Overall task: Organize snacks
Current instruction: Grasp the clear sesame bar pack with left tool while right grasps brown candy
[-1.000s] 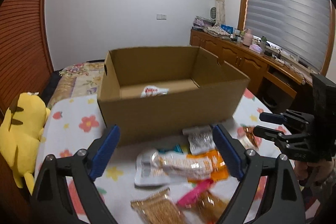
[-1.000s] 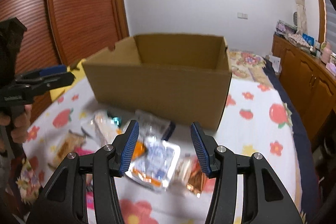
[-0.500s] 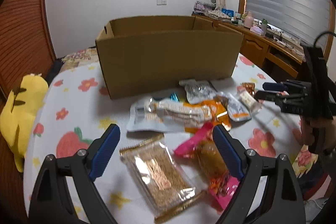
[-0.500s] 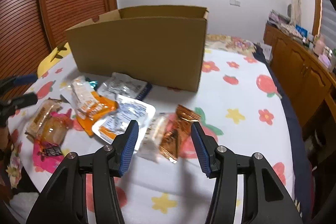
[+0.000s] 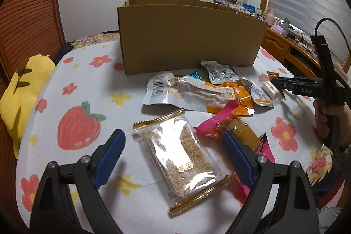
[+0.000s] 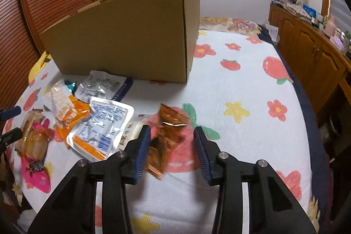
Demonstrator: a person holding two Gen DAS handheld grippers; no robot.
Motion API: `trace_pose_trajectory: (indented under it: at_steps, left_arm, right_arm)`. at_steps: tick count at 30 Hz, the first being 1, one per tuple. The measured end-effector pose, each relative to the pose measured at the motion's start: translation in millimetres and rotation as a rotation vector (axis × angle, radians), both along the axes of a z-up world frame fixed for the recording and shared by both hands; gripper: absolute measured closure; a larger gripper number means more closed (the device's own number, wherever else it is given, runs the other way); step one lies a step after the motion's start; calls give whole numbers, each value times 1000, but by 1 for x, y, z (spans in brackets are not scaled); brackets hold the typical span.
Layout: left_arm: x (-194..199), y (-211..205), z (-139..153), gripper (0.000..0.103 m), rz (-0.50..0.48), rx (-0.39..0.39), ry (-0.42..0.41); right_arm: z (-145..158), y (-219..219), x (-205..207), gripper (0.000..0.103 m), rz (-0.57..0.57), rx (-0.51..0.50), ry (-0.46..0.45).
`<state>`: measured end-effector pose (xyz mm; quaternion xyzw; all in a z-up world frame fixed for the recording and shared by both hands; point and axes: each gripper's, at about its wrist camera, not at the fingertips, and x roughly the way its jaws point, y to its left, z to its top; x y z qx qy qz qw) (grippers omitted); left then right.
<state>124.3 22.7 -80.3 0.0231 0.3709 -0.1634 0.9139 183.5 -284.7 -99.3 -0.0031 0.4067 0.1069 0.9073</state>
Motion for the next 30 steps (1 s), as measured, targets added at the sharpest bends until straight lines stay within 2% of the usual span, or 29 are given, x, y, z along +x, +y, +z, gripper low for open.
trace_pose_trajectory:
  at_steps: [2, 6, 13, 20, 25, 30]
  left_arm:
    - [2, 2, -1, 13, 6, -1, 5]
    - [3, 2, -5, 13, 13, 0, 19]
    - [8, 5, -12, 13, 46, 9, 47]
    - [13, 5, -16, 15, 61, 2, 71]
    - [12, 3, -17, 25, 48, -3, 85]
    - [6, 4, -15, 46, 38, -15, 99]
  right_arm:
    - [-3, -1, 2, 69, -1, 4, 17]
    - [-4, 0, 2, 70, -9, -7, 26]
    - [-7, 11, -1, 70, -10, -85, 11]
    - [-8, 16, -1, 70, -14, -99, 6]
    - [-8, 15, -3, 70, -15, -95, 5]
    - [-8, 14, -2, 70, -16, -95, 5]
